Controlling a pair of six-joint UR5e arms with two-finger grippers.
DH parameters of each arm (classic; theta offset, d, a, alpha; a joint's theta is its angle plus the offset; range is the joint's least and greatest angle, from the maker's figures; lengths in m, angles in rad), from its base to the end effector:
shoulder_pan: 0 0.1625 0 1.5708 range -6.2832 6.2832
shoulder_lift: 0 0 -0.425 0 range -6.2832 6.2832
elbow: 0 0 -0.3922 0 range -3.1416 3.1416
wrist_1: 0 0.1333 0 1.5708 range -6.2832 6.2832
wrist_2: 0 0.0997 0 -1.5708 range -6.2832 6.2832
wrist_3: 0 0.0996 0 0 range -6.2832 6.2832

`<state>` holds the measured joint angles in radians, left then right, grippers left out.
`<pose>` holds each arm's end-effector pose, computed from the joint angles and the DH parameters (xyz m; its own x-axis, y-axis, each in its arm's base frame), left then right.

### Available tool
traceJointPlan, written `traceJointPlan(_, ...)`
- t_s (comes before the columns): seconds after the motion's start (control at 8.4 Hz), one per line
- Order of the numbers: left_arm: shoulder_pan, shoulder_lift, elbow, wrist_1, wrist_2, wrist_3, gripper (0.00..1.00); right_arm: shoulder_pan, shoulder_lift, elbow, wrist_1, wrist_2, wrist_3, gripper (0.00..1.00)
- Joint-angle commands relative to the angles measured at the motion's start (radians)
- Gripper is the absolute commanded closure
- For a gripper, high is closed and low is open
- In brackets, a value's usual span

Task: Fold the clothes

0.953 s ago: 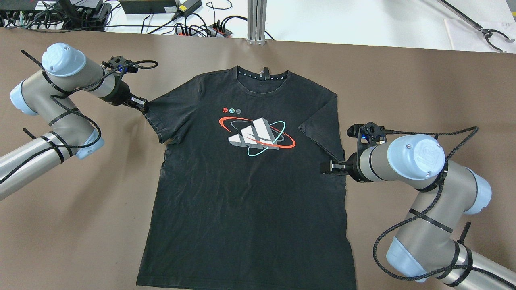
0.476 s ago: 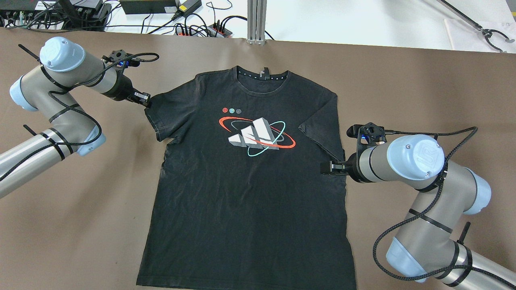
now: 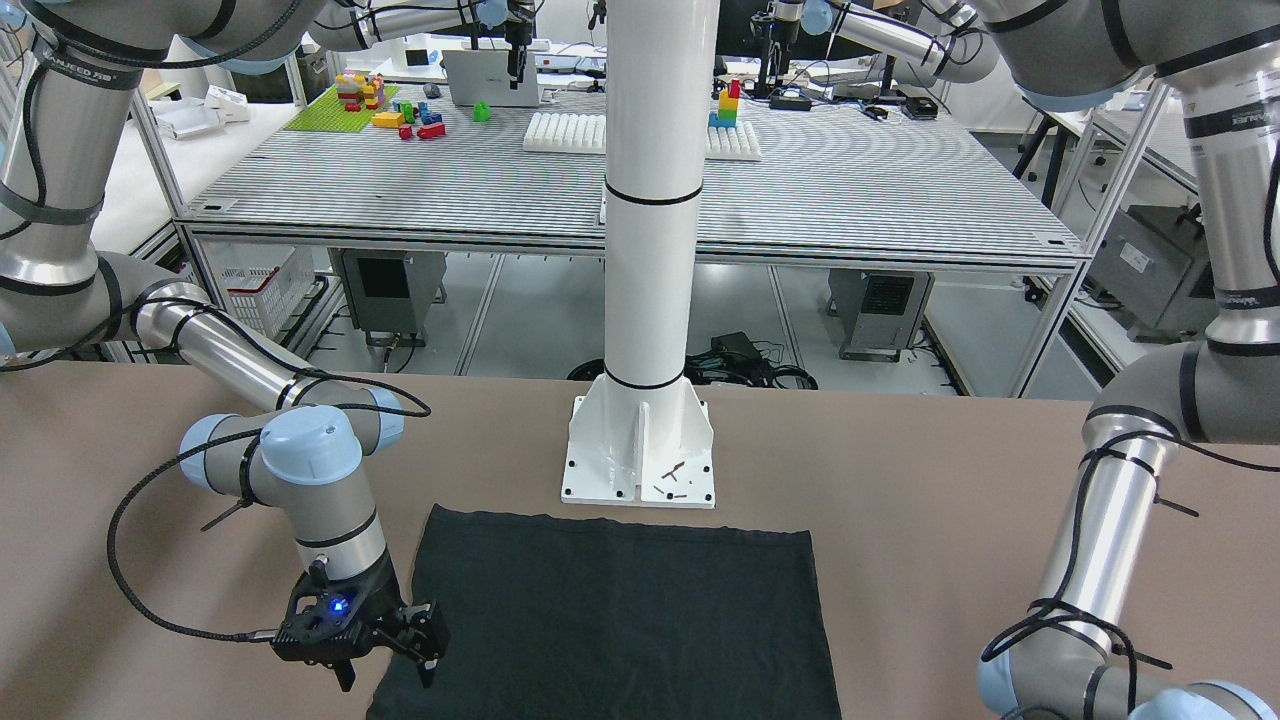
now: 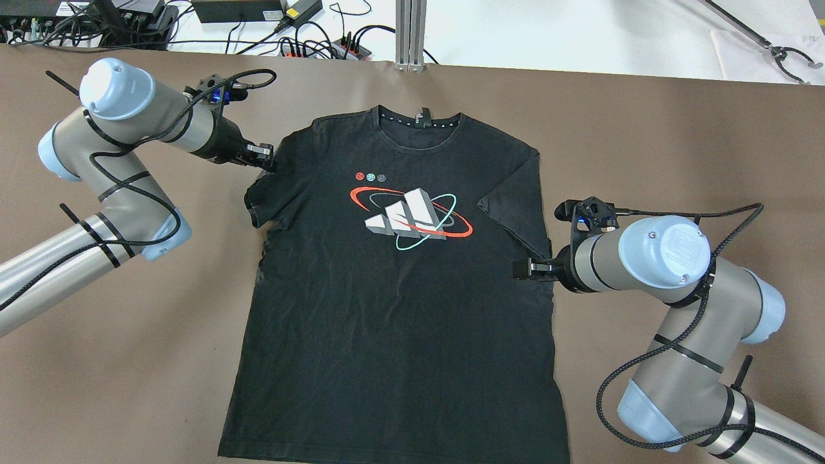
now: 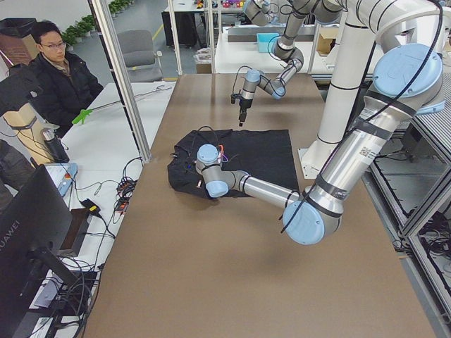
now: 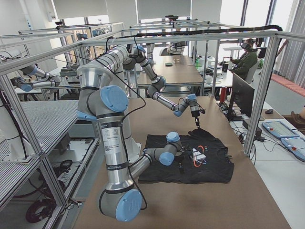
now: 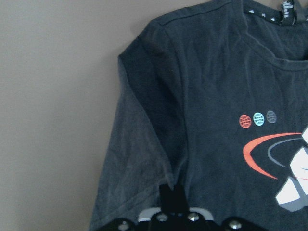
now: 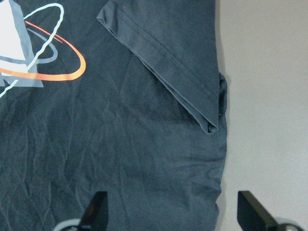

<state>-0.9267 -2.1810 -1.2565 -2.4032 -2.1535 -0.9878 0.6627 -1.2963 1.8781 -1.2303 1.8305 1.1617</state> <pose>0.3795 -0.6361 0.3419 0.4178 0.2091 -0.8841 0.1666 0.9390 0.3008 -0.3908 -0.4416 0.3347 0.6092 -0.0122 0.7929 -0.2081 0.9624 0.1747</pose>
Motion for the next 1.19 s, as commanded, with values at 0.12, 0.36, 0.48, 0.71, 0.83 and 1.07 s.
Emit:
traceJointPlan(0.12, 0.094, -0.091, 0.035, 0.007, 0.119, -0.113, 1.00, 0.000, -0.003, -0.002, 0.000, -0.013, -0.004, 0.06)
traceJointPlan(0.36, 0.136, -0.123, 0.075, 0.009, 0.191, -0.135, 1.00, -0.002, -0.001, -0.019, 0.001, -0.019, -0.005, 0.06)
traceJointPlan(0.48, 0.152, -0.135, 0.081, 0.007, 0.245, -0.140, 1.00, -0.003, 0.002, -0.036, 0.003, -0.019, -0.005, 0.06)
traceJointPlan(0.71, 0.161, -0.189, 0.150, 0.007, 0.248, -0.163, 1.00, -0.002, 0.002, -0.039, 0.003, -0.020, -0.007, 0.06)
traceJointPlan(0.83, 0.164, -0.198, 0.161, 0.004, 0.248, -0.167, 1.00, -0.002, 0.002, -0.039, 0.003, -0.019, -0.005, 0.06)
traceJointPlan(1.07, 0.164, -0.200, 0.164, 0.006, 0.250, -0.164, 1.00, 0.000, 0.000, -0.039, 0.002, -0.020, -0.007, 0.06)
